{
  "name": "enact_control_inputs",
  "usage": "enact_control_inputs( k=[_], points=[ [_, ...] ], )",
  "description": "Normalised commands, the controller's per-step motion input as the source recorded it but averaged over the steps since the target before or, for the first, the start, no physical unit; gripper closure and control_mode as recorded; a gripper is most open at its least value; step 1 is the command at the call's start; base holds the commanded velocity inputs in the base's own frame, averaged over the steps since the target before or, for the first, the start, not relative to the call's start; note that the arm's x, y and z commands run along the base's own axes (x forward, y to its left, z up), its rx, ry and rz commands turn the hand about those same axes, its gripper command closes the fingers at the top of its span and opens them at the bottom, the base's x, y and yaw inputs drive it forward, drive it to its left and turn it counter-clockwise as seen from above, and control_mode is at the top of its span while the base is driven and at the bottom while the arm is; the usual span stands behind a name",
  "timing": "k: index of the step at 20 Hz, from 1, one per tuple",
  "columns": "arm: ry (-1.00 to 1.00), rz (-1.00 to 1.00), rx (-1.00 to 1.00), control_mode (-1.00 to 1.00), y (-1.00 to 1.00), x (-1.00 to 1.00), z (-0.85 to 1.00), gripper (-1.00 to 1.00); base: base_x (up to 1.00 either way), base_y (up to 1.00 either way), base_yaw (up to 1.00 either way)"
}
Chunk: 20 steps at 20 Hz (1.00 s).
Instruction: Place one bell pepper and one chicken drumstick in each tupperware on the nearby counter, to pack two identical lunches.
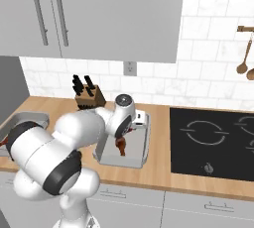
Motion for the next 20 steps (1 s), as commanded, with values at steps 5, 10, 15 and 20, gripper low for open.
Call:
enact_control_inputs(
  k=[5,10,15,20],
  points=[
    [0.05,0.00,0.00,-1.00,0.00,0.37,-0.36,1.00,0.00,0.00,0.00],
    [0.07,0.00,0.00,-1.00,0.00,0.26,-0.35,1.00,0.00,0.00,0.00],
    [0.04,0.00,0.00,-1.00,0.00,0.18,-0.39,-1.00,0.00,0.00,0.00],
    [0.00,0.00,0.00,-1.00,0.00,0.02,-0.09,-1.00,0.00,0.00,0.00]
  ],
)
